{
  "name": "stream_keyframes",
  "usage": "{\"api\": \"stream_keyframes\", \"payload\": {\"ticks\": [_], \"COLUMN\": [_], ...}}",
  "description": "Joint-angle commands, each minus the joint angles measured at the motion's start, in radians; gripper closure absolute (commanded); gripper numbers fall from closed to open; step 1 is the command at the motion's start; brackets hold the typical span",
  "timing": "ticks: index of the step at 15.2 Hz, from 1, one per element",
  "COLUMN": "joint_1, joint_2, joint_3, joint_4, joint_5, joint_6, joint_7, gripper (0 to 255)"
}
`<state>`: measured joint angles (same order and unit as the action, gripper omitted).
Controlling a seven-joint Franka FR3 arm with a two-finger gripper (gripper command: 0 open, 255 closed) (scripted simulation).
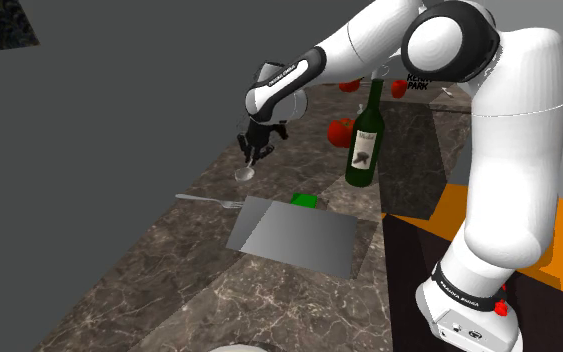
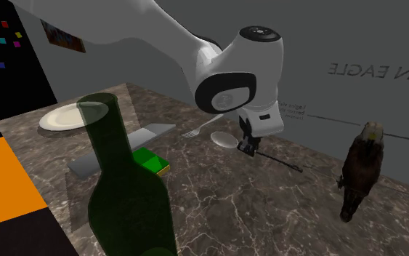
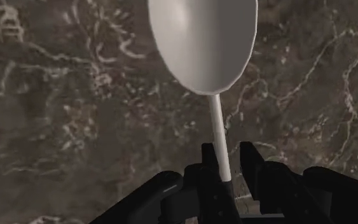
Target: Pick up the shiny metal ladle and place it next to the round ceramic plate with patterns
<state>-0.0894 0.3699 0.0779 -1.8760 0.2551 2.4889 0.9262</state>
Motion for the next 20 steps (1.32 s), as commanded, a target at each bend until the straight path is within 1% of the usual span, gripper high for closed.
{"api": "stream_keyframes", "payload": {"ticks": [1, 7, 20], "joint_1": [0.0, 0.0, 0.002], "joint_2": [0.001, 0.001, -0.082], "joint_3": [0.0, 0.0, -0.01], "joint_4": [-0.001, -0.001, 0.064], "joint_5": [0.0, 0.0, -0.025], "joint_6": [0.0, 0.0, -0.145], "joint_7": [0.0, 0.0, 0.04], "gripper": [255, 255, 255]}}
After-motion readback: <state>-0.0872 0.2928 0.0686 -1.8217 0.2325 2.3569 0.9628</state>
